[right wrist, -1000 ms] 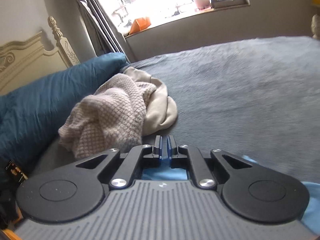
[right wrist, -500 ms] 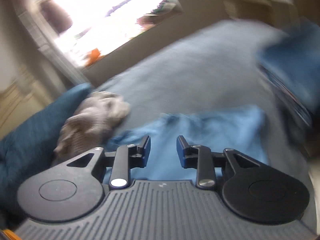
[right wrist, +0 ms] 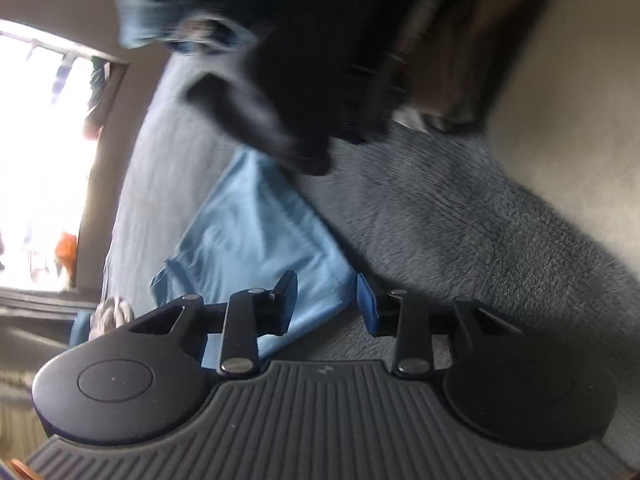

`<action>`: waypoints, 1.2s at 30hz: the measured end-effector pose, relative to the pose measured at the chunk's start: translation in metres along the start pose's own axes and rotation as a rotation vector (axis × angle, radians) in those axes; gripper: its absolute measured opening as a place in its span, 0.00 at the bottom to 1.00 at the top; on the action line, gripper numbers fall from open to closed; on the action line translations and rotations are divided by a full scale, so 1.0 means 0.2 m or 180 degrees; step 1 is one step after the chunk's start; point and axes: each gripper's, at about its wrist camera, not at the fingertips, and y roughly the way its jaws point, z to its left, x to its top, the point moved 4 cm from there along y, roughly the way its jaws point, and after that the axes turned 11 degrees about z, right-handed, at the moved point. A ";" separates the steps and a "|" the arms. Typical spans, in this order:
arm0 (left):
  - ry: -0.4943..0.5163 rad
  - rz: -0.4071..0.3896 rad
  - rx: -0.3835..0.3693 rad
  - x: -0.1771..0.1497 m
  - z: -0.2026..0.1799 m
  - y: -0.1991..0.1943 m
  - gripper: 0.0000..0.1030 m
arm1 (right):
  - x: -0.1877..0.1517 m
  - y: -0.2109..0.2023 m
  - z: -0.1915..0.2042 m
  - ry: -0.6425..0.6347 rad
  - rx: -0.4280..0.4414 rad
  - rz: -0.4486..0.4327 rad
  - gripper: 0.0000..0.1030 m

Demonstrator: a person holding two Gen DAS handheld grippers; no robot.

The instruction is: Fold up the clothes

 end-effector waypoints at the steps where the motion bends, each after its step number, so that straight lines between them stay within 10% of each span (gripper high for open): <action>1: 0.0096 -0.0001 -0.0008 0.03 -0.04 0.02 0.67 | 0.00 0.01 -0.01 0.0022 0.0039 -0.0010 0.31; 8: 0.0914 -0.0269 -0.0101 0.28 -0.36 0.17 0.57 | 0.00 -0.05 -0.06 0.0325 0.0179 -0.0154 0.31; 16: 0.0539 -0.0272 -0.0499 0.38 -0.51 0.46 0.38 | 0.02 0.02 -0.06 0.0222 0.0242 -0.0056 0.31; 23: 0.0312 -0.0132 -0.0719 0.34 -0.45 0.53 0.37 | 0.01 0.03 0.06 -0.0289 0.0014 -0.0164 0.03; 28: 0.0022 -0.0117 -0.0922 0.35 -0.35 0.49 0.37 | -0.02 0.05 0.33 -0.0876 0.0186 -0.0173 0.02; 36: -0.0254 -0.0033 -0.1026 0.19 -0.02 0.28 0.47 | -0.58 0.42 1.00 -0.3098 0.0472 0.1176 0.05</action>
